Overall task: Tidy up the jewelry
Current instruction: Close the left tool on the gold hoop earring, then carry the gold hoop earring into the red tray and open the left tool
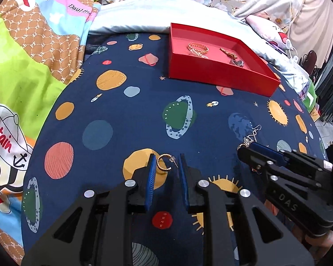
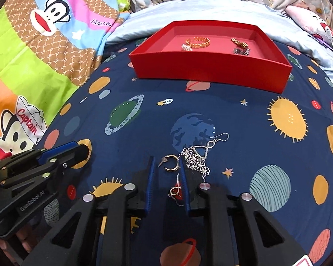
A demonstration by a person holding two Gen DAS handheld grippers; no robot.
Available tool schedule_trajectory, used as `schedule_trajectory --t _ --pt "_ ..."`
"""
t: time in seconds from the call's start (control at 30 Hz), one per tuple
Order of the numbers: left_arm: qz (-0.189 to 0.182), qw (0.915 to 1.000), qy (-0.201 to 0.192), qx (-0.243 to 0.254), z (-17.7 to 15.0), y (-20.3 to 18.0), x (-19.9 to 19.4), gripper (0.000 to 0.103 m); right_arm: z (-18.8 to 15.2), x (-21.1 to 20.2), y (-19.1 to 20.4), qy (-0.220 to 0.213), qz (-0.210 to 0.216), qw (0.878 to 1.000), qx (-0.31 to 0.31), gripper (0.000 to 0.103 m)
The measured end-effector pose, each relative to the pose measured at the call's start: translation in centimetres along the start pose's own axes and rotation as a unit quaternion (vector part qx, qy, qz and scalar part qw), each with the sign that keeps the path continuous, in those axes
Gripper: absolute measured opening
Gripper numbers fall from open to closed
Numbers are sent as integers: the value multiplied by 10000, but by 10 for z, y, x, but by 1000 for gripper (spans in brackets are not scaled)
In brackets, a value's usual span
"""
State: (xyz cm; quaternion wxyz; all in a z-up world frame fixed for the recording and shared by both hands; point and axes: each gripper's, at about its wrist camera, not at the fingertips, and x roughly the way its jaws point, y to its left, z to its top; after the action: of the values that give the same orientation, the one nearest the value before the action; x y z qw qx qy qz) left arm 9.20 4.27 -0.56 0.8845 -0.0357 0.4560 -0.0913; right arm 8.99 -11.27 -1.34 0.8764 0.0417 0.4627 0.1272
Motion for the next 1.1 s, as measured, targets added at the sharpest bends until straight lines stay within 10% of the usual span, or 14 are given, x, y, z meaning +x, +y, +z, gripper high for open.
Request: schedule_trajectory --t 1.1 --pt "-326 9984 -446 93 42 -19 -29 20 32 -78 -48 -945 -143 9949 327 16"
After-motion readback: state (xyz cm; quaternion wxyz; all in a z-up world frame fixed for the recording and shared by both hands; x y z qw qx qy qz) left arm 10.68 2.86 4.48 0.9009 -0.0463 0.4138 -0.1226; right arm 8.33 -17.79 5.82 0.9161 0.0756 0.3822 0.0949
